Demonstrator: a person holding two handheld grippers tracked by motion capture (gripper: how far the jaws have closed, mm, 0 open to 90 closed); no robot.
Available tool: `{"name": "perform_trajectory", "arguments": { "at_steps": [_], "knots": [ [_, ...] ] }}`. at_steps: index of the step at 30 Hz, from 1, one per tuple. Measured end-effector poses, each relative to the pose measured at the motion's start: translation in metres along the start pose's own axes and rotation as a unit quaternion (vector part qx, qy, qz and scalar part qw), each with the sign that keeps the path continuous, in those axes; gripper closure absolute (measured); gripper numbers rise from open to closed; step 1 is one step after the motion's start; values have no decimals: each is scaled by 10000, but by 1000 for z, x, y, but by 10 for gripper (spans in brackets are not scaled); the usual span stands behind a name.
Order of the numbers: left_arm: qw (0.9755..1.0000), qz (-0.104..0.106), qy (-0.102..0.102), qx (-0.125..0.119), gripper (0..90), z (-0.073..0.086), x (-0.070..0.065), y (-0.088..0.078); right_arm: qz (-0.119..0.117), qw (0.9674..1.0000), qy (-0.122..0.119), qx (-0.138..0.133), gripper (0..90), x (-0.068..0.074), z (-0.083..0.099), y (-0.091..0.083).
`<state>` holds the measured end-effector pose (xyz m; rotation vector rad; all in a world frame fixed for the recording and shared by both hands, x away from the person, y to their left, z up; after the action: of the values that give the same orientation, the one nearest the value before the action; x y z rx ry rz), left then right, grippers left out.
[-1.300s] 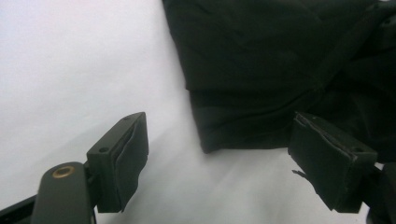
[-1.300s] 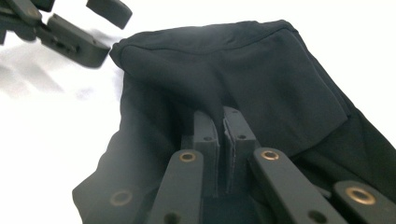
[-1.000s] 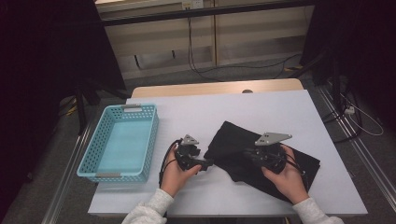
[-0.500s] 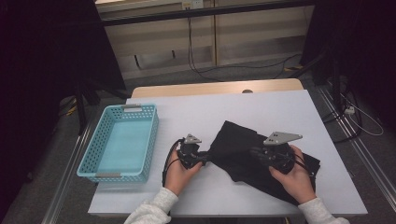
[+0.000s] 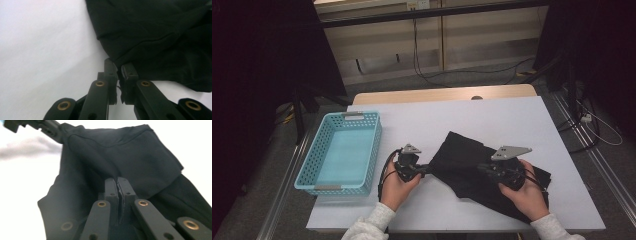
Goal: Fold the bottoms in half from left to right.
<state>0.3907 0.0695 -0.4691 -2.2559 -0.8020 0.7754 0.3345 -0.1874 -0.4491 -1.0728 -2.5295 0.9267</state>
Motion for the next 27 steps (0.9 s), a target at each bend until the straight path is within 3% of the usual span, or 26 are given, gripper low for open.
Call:
{"name": "perform_trajectory", "arguments": {
  "at_steps": [4, 9, 17, 21, 27],
  "knots": [
    [10000, -30, -85, 43, 852, 2, 6, -4, -110, 9997, -188, 63, 880, 11, -2, 5],
    [9999, 11, -99, 78, 807, 5, 9, -7, -204, 9994, -252, 155, 881, 17, -2, 9],
    [9997, 128, -198, -27, 445, 1, 13, -10, -229, 9994, -238, 143, 881, 18, 0, 5],
    [9993, 146, -263, -237, 305, -3, 17, -13, -246, 9993, -218, 184, 881, 18, 3, 5],
    [9991, 47, -288, -313, 237, -6, 22, -14, -259, 9992, -227, 191, 881, 19, 4, 4]
  ]
}}
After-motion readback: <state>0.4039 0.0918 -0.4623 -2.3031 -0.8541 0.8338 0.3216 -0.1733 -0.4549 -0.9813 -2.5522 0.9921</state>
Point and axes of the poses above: each handheld gripper's, and its own axes: y roughly forward along the jaws, z roughly out of its underside, x roughly to its left, the point moved 4 cm from there along y, roughly forward along the jaws, and after that the axes turned 6 degrees about -y, right-handed, at the moved point
